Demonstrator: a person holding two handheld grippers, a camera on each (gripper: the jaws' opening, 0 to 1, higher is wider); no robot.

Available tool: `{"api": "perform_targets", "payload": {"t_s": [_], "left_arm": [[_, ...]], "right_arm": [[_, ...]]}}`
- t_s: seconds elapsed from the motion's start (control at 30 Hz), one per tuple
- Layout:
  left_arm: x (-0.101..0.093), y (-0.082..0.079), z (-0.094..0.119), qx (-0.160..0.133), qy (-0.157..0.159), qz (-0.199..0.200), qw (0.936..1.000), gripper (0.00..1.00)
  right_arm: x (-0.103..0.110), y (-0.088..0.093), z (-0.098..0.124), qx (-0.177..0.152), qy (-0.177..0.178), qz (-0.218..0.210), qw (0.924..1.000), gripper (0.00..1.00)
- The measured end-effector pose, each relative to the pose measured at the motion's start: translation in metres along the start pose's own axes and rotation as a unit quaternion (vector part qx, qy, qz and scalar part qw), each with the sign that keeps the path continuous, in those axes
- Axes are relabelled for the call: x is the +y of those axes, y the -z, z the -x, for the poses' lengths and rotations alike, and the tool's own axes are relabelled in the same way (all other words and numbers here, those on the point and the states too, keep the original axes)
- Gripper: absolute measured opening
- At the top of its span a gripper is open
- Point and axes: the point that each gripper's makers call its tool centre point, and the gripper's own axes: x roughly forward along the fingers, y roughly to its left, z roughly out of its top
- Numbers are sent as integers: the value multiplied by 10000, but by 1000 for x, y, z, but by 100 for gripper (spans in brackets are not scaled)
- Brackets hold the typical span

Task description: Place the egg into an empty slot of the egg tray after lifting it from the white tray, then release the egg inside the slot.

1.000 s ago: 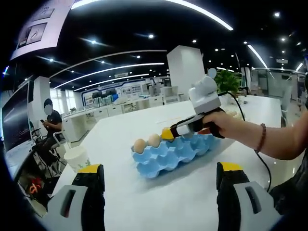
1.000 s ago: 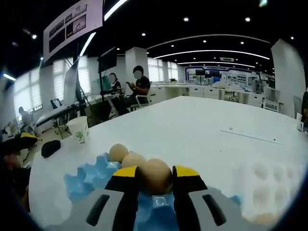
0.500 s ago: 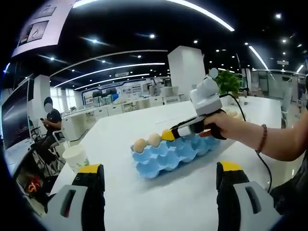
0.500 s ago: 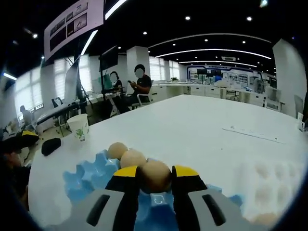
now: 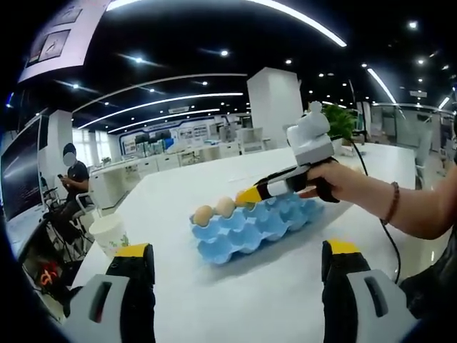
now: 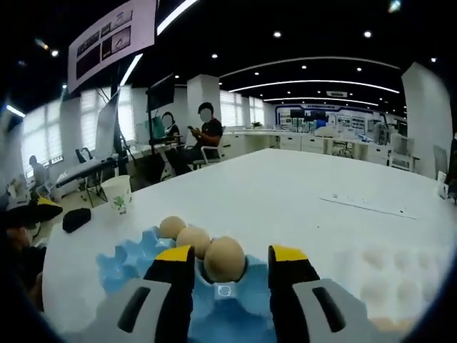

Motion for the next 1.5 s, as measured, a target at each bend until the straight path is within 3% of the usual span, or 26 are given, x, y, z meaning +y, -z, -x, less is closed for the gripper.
{"api": "perform_targets", "payload": {"t_s": [0.47, 0.87, 1.0, 1.5], "left_arm": [[-5, -2, -2, -54, 49, 47, 10000, 100], [-7, -4, -2, -64, 41, 30, 10000, 100], [-7, -5, -1, -73, 35, 29, 10000, 100], [-11, -6, -3, -77, 90, 22, 9999, 100]], "right_arm": [[-16, 3, 19, 11, 194, -8, 9998, 61], [-41, 6, 34, -52, 503, -92, 9987, 69], [-51, 6, 39, -24, 749, 97, 9971, 70], [-65, 9, 53, -39, 871, -24, 9962, 70]]}}
